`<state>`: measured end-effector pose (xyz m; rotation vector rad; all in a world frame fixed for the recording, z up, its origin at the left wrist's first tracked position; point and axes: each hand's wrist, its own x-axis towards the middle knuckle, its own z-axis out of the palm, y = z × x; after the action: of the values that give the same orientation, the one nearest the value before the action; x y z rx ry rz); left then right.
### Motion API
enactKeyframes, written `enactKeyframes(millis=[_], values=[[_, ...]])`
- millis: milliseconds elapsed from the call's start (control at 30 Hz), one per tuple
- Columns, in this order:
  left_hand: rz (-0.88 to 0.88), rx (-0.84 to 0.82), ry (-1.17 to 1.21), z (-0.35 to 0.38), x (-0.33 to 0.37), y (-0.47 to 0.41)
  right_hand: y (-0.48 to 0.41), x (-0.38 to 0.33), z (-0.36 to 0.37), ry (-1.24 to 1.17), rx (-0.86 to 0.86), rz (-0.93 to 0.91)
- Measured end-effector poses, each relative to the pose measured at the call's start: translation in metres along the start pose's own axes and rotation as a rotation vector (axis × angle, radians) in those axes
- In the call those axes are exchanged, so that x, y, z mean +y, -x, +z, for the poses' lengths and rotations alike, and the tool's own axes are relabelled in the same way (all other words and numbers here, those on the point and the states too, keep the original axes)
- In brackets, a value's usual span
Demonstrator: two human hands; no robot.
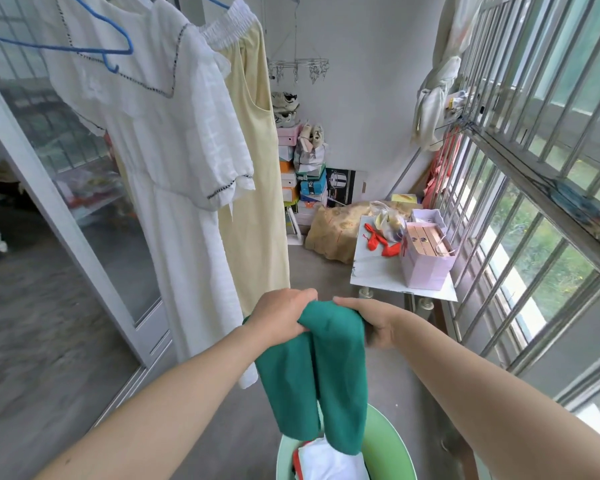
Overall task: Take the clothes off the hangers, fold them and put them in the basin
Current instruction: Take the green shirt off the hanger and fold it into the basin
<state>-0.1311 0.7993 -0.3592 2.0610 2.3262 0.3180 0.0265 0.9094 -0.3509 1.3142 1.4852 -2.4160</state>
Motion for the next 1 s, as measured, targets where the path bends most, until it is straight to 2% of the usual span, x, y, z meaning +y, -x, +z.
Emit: enactKeyframes(millis=[133,267,367,467,567,700,767,833,933,1000], values=[[-0.183,-0.002,0.030,-0.001,-0.006,0.000,0.004,0.004,-0.012,0.142,0.038,-0.139],[-0.311,-0.084,0.232,0.000,-0.017,0.000,0.004,0.020,-0.016,0.397,0.018,-0.312],[-0.282,-0.179,0.383,-0.001,-0.018,-0.002,-0.013,0.033,-0.017,0.718,0.277,-0.517],[-0.209,-0.302,0.505,-0.007,-0.018,-0.001,-0.021,0.037,-0.025,0.720,0.426,-0.616],[-0.210,-0.370,0.658,-0.013,-0.018,0.004,-0.020,0.034,-0.027,0.613,0.306,-0.602],[-0.268,-0.393,0.828,-0.017,-0.017,0.005,-0.008,0.030,-0.028,0.332,-0.151,-0.380],[-0.292,-0.403,0.876,-0.020,-0.017,0.005,-0.005,0.032,-0.028,0.257,-0.308,-0.313],[-0.304,-0.427,0.897,-0.022,-0.018,0.005,-0.009,0.034,-0.027,0.328,-0.309,-0.284],[-0.319,-0.464,0.890,-0.021,-0.020,0.005,-0.017,0.039,-0.023,0.490,-0.144,-0.299],[-0.335,-0.443,0.911,-0.019,-0.024,0.004,-0.018,0.040,-0.025,0.416,-0.089,-0.310]])
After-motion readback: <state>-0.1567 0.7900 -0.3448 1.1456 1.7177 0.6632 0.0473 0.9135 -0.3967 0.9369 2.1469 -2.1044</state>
